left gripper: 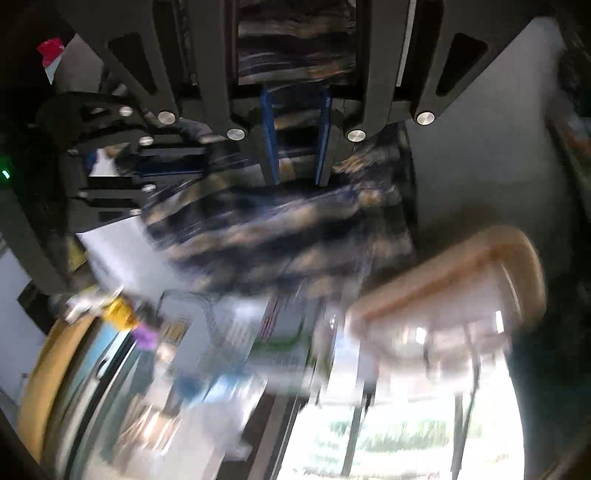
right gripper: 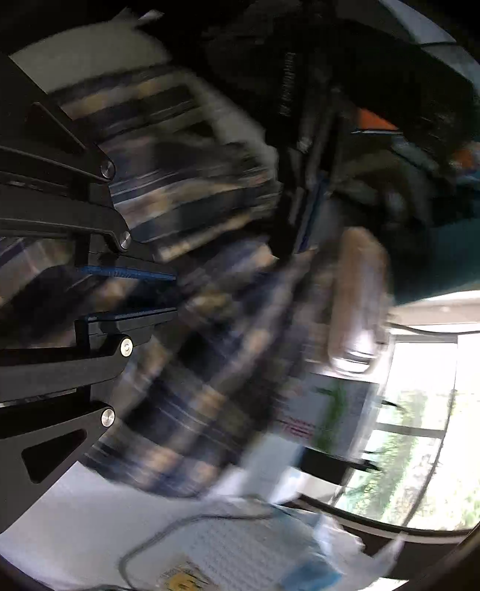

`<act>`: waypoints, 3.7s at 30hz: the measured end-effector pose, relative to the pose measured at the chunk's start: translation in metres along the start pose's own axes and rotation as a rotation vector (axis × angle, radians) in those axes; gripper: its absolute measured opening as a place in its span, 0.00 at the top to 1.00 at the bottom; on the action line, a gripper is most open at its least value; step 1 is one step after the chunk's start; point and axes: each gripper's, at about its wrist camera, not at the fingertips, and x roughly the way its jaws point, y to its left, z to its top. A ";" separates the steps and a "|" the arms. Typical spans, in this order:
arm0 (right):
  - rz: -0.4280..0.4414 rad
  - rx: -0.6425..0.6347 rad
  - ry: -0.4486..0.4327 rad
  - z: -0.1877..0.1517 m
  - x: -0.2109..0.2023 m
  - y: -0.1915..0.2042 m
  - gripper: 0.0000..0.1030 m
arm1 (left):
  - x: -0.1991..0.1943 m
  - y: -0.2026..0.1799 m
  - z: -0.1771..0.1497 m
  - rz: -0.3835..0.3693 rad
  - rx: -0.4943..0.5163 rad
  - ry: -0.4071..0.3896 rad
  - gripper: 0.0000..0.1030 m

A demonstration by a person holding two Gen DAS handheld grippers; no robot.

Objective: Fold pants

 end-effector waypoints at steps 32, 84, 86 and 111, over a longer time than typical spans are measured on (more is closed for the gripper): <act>-0.090 0.051 -0.030 -0.093 -0.052 0.029 0.83 | -0.029 -0.061 -0.079 0.083 0.116 0.034 0.75; -0.090 0.406 -0.104 -0.034 -0.034 -0.141 0.36 | 0.017 0.045 0.024 0.111 -0.081 -0.046 0.35; -0.075 0.435 -0.094 -0.038 -0.025 -0.150 0.36 | 0.025 0.048 0.026 0.093 -0.097 -0.036 0.35; -0.115 0.255 -0.273 0.026 -0.042 -0.083 0.84 | -0.031 0.008 0.018 0.018 -0.028 -0.238 0.84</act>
